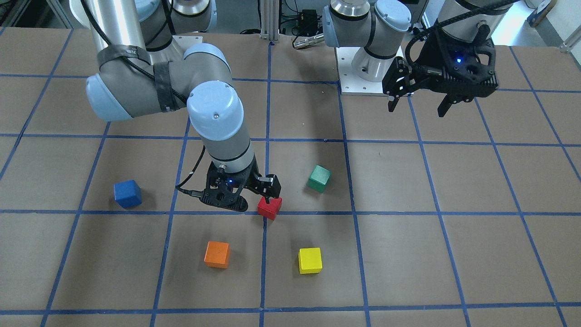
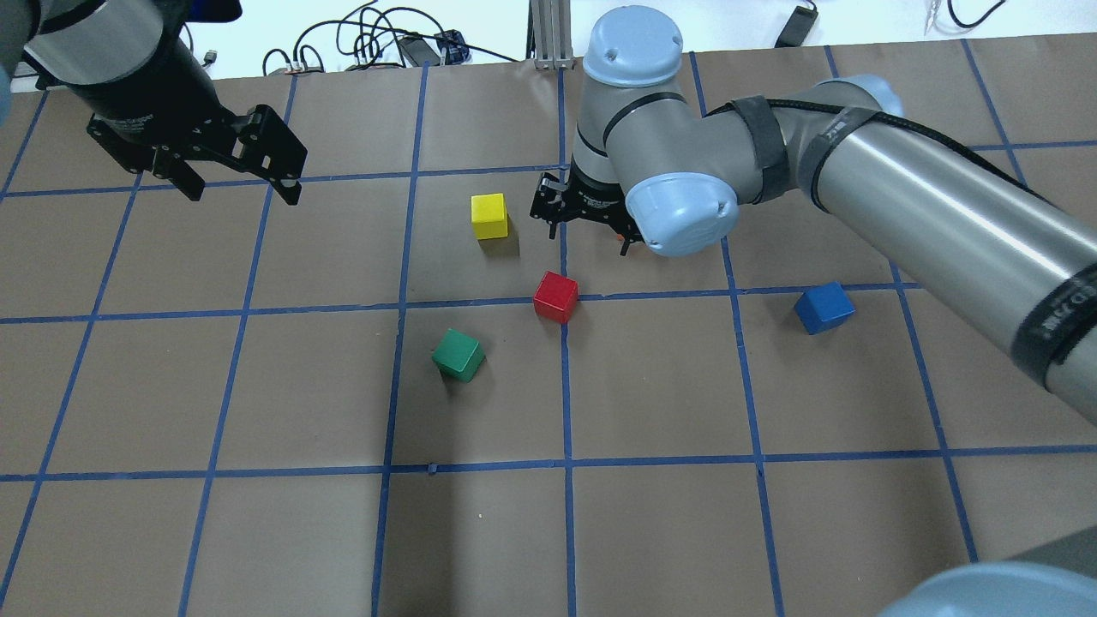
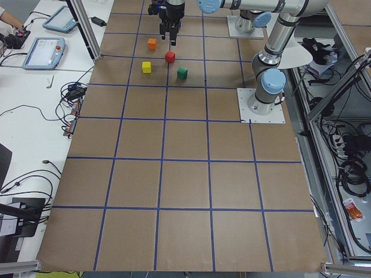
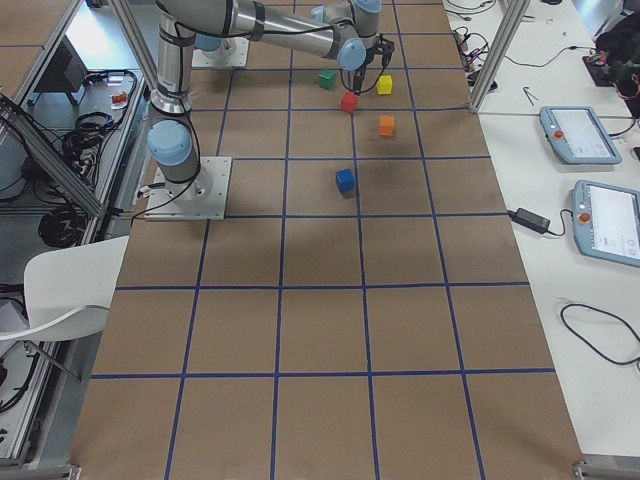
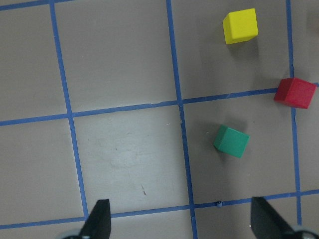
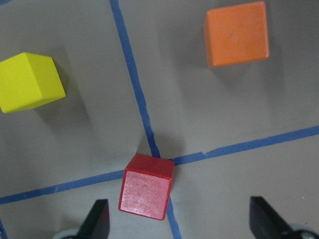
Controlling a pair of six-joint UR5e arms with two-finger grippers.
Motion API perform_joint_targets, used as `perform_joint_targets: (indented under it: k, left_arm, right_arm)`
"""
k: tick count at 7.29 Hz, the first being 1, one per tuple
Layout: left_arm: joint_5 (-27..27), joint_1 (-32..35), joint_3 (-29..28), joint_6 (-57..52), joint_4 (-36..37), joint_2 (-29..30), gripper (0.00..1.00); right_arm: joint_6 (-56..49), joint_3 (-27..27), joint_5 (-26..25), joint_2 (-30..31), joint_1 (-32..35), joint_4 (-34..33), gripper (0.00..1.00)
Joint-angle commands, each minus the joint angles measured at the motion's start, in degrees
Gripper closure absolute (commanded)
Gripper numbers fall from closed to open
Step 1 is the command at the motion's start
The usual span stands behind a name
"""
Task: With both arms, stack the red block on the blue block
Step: 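Lower the right gripper onto the red cube and close it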
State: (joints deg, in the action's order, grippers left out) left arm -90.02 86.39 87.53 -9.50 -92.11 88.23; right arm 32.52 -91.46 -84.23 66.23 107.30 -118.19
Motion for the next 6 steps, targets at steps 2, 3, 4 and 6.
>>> perform_joint_targets:
  k: [2, 3, 4, 6]
  left_arm:
    - [0.1, 0.0, -0.1, 0.1, 0.3, 0.0, 0.0]
    - [0.0, 0.0, 0.0, 0.0, 0.2, -0.1, 0.0]
    - [0.0, -0.1, -0.5, -0.3, 0.3, -0.1, 0.0]
    - [0.0, -0.1, -0.4, -0.1, 0.7, 0.2, 0.0]
  right_arm:
    - [2.2, 0.1, 1.9, -4.3, 1.7, -0.2, 0.0]
    - [2.4, 0.1, 4.1, -5.9, 1.8, -0.2, 0.0]
    - [2.3, 0.1, 4.6, -6.5, 1.8, -0.2, 0.0]
    - [2.3, 0.1, 4.6, -7.8, 1.8, -0.1, 0.0]
